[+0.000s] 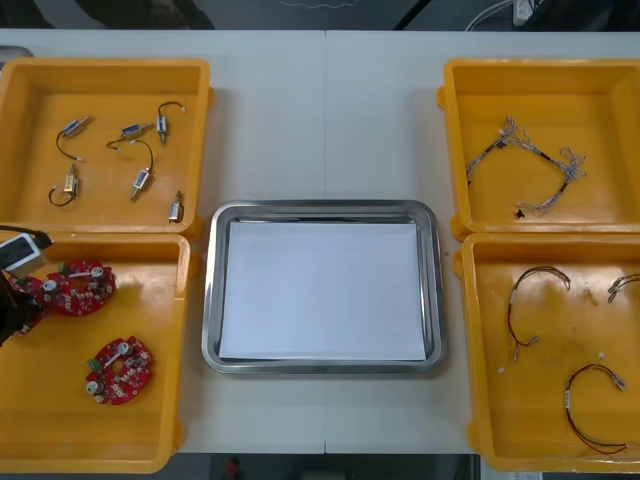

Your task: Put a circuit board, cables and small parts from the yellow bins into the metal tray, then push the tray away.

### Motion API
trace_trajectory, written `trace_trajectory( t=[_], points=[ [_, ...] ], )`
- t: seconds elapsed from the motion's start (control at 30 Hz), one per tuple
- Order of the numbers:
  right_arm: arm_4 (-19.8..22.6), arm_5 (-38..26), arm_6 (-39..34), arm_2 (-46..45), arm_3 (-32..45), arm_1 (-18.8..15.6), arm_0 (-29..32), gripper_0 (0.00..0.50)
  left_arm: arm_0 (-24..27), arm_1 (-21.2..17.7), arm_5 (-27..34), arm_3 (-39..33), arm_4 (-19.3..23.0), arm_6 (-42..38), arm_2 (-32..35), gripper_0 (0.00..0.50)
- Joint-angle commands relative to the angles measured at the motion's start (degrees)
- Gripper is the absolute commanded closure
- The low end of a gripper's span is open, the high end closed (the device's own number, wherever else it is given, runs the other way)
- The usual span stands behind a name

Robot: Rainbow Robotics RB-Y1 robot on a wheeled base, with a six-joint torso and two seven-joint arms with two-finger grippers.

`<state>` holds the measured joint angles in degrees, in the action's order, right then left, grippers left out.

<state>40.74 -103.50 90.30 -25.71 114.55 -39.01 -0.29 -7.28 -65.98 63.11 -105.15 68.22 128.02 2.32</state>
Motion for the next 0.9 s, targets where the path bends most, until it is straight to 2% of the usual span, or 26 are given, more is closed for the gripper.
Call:
trace_trajectory(
  t=[0.03,0.2,0.37,0.57,0.7,0.9],
  points=[
    [1.19,-6.28,0.05,-3.03,7.88,-2.12,-1.82,0.500,-1.24,-2.57,4.39,-3.84,1.13,2.23,4.97,0.500],
    [3.82,-6.50,0.14,-2.59,14.47,-3.17,-2.70,0.500,-1.24,-2.49,8.52,-7.97,1.48,0.74,7.52,0.500],
    [11.65,-6.50,0.31,-2.23,19.39,-6.16,-3.05,0.500,-1.07,-2.57,12.48,-15.17,1.92,-4.97,9.10,0.500],
    [18.41,-6.50,0.75,-1.09,22.38,-9.77,-3.67,0.500,0.16,-1.52,15.64,-23.70,1.48,-12.88,9.19,0.500],
    [20.44,-6.50,1.19,0.84,23.61,-11.61,-4.99,0.500,3.77,0.50,20.30,-27.48,1.30,-17.37,8.40,0.500],
    [20.08,-6.50,1.98,5.59,24.58,-12.93,-8.41,0.500,11.59,2.96,25.31,-31.78,-0.10,-24.49,3.30,0.500]
  ],
)
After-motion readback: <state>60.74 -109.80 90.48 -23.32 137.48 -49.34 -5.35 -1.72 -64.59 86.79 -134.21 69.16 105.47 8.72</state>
